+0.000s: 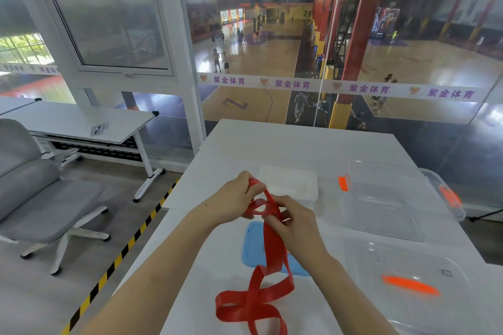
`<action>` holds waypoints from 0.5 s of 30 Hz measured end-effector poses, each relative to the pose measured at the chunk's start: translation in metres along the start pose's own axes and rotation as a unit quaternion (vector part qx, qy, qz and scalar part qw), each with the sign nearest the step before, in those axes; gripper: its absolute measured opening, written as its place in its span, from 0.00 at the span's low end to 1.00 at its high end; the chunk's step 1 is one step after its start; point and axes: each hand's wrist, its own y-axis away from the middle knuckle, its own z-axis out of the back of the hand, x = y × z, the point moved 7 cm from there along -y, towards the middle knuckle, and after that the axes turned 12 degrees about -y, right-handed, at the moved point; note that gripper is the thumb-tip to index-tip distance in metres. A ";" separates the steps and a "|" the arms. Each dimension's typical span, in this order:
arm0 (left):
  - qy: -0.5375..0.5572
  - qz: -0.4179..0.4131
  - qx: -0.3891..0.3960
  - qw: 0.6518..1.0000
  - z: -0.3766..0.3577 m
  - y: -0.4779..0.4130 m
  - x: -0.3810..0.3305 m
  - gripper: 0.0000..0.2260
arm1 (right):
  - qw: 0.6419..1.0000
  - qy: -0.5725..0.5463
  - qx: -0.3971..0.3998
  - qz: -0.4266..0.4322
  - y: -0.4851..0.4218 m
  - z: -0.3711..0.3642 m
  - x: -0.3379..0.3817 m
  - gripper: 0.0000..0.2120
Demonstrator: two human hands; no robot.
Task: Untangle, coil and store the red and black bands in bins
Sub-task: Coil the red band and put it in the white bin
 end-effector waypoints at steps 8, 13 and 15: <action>0.189 -0.045 -0.059 0.979 -0.002 0.000 0.002 0.12 | 0.964 -0.259 -0.010 -0.064 -0.002 0.007 0.000 0.17; 0.270 -0.049 -0.080 0.958 -0.007 0.003 0.000 0.15 | 0.946 -0.310 -0.051 -0.080 -0.007 0.014 0.003 0.18; 0.289 -0.055 -0.082 0.952 -0.010 0.005 0.001 0.18 | 0.952 -0.292 -0.044 -0.075 -0.010 0.015 0.007 0.15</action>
